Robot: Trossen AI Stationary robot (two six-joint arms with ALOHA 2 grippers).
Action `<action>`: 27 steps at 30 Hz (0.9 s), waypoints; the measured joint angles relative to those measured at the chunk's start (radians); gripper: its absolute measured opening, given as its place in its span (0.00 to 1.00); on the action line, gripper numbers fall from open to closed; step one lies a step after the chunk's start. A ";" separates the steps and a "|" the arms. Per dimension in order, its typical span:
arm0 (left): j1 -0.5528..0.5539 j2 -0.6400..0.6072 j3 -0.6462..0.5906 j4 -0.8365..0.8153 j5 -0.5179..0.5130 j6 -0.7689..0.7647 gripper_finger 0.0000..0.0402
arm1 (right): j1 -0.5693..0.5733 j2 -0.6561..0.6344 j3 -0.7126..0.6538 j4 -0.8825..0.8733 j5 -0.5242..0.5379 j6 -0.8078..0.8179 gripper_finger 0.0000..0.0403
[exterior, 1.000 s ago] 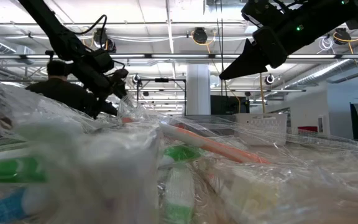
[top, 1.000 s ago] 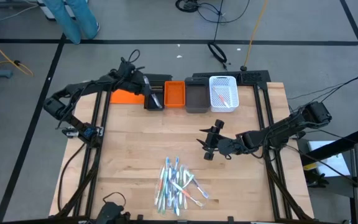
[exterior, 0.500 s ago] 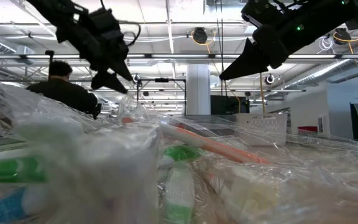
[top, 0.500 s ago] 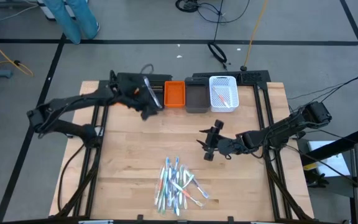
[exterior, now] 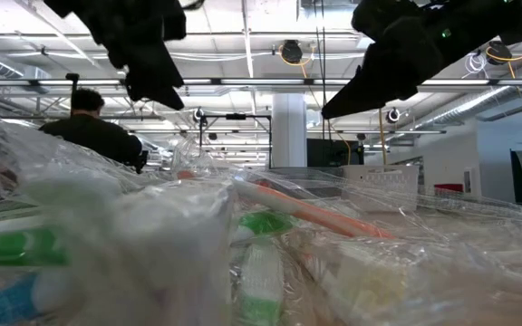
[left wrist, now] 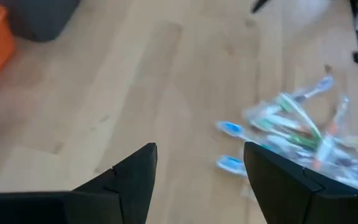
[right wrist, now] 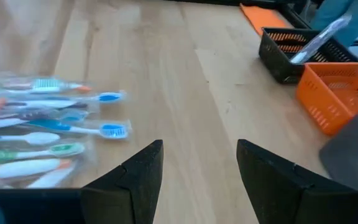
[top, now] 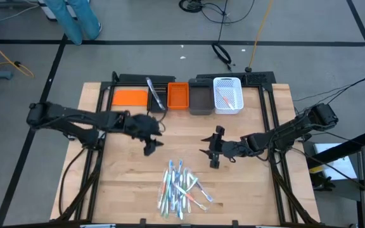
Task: Pick & Place Toothbrushes
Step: Put the orange toothbrush into the white bin
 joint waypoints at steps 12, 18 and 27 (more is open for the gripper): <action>-0.345 0.012 0.000 0.161 -0.252 -0.047 0.61 | 0.035 0.000 0.000 0.055 -0.208 0.026 0.49; -0.441 0.062 0.001 0.211 -0.320 -0.057 0.61 | 0.117 0.000 0.000 0.105 -0.207 0.031 0.49; -0.482 0.127 0.000 0.299 -0.344 -0.056 0.61 | 0.229 0.133 0.001 0.294 -0.206 0.085 0.49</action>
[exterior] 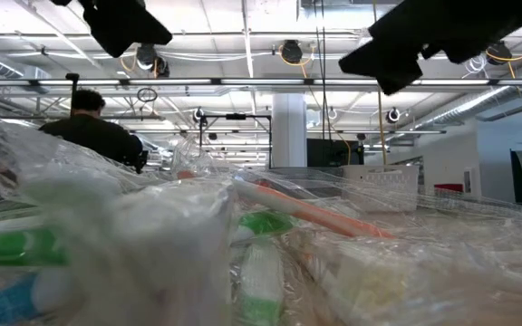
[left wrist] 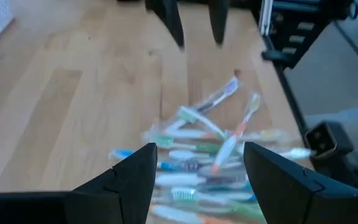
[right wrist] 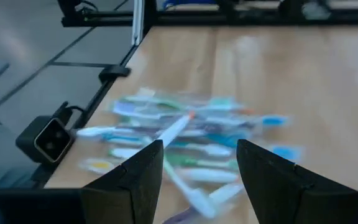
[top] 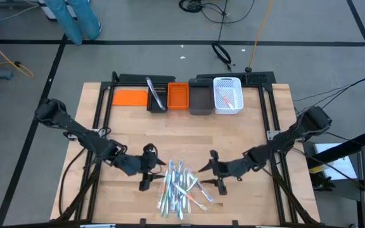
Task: Pick & Place Toothbrushes
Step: Put the orange toothbrush into the white bin
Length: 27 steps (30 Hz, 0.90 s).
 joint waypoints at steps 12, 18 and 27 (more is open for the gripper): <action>0.000 0.001 0.000 0.005 -0.001 -0.007 0.61 | 0.101 0.285 0.077 0.188 -0.001 0.159 0.49; 0.000 0.001 0.000 0.005 -0.001 -0.007 0.61 | 0.122 0.368 0.171 0.137 -0.002 0.184 0.49; 0.000 0.001 0.000 0.005 -0.001 -0.010 0.61 | 0.147 0.434 0.254 0.017 0.002 0.238 0.49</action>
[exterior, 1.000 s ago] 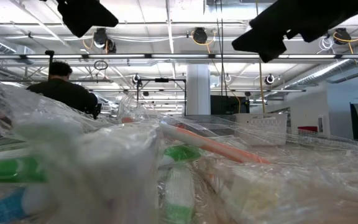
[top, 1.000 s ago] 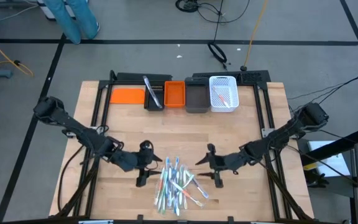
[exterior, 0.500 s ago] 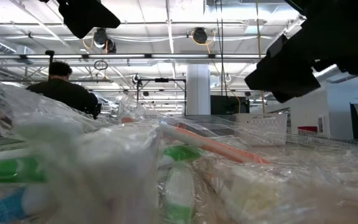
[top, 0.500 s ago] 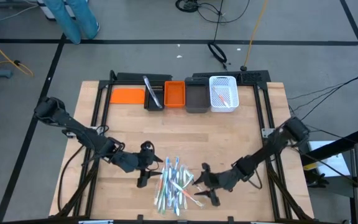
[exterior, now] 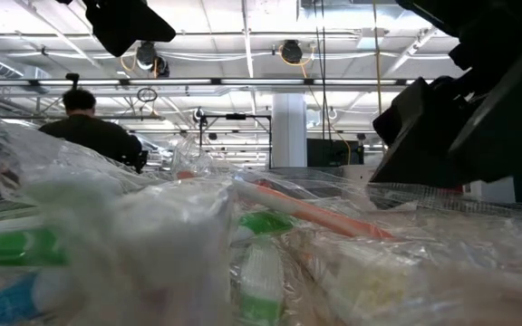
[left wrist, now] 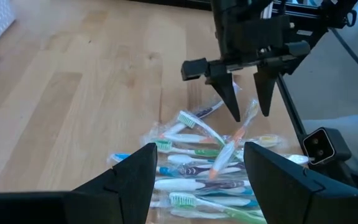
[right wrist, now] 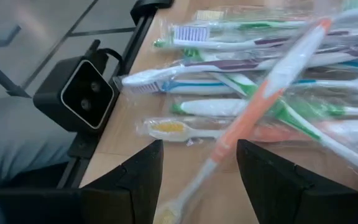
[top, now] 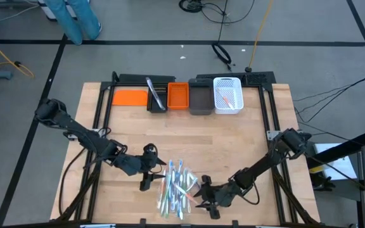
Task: Pick & Place Toothbrushes
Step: Put the orange toothbrush into the white bin
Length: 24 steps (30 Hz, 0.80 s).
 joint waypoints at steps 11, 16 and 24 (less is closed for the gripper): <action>0.000 0.000 0.000 0.000 -0.001 0.000 0.61 | -0.001 0.012 0.012 -0.039 0.003 0.044 0.41; 0.000 0.000 0.000 0.000 -0.001 -0.001 0.61 | -0.001 0.012 0.012 -0.048 0.003 0.047 0.29; 0.000 0.000 0.000 0.001 -0.002 -0.004 0.61 | -0.001 0.012 0.012 -0.058 0.001 0.039 0.02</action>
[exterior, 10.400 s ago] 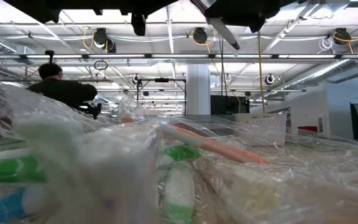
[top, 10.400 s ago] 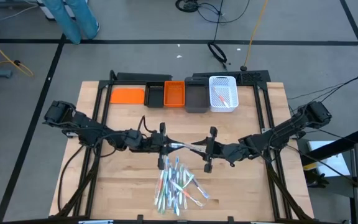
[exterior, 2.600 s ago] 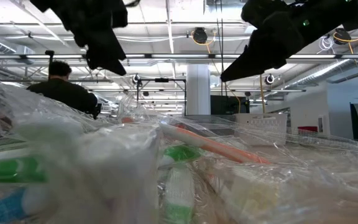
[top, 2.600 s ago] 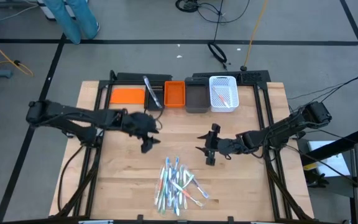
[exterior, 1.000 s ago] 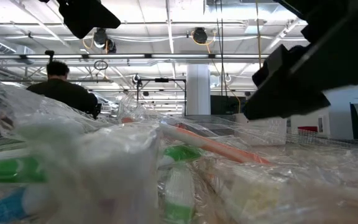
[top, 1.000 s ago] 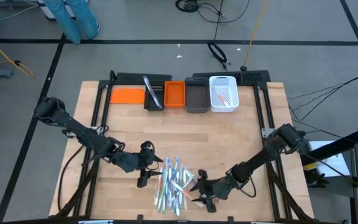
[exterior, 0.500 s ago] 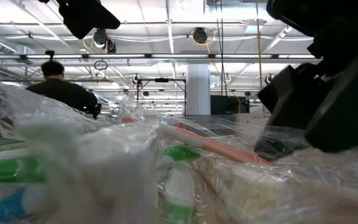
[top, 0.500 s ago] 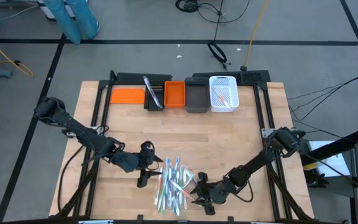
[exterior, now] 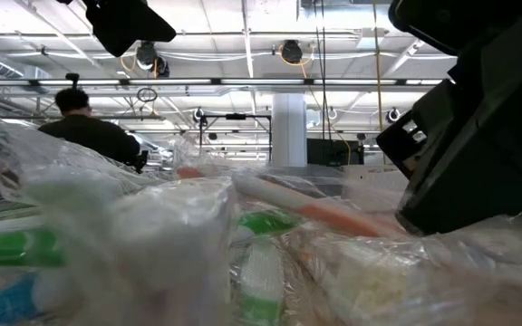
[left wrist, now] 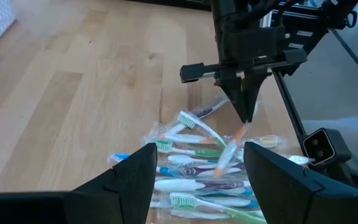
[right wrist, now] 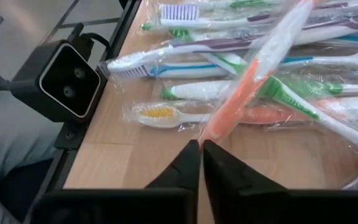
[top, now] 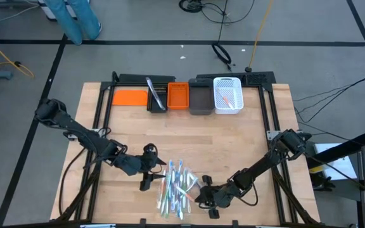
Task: Pick & Place Toothbrushes
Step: Put the orange toothbrush into the white bin
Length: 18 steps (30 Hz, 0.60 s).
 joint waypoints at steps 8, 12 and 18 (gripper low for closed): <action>0.000 0.000 0.000 0.000 0.000 0.000 0.61 | 0.000 -0.037 -0.002 -0.007 0.003 -0.013 0.00; 0.000 0.000 0.000 0.021 0.000 0.017 0.61 | 0.000 -0.120 -0.001 -0.050 0.021 -0.069 0.00; -0.007 0.000 0.000 0.083 -0.001 0.094 0.61 | -0.009 -0.219 -0.001 -0.162 0.103 -0.082 0.00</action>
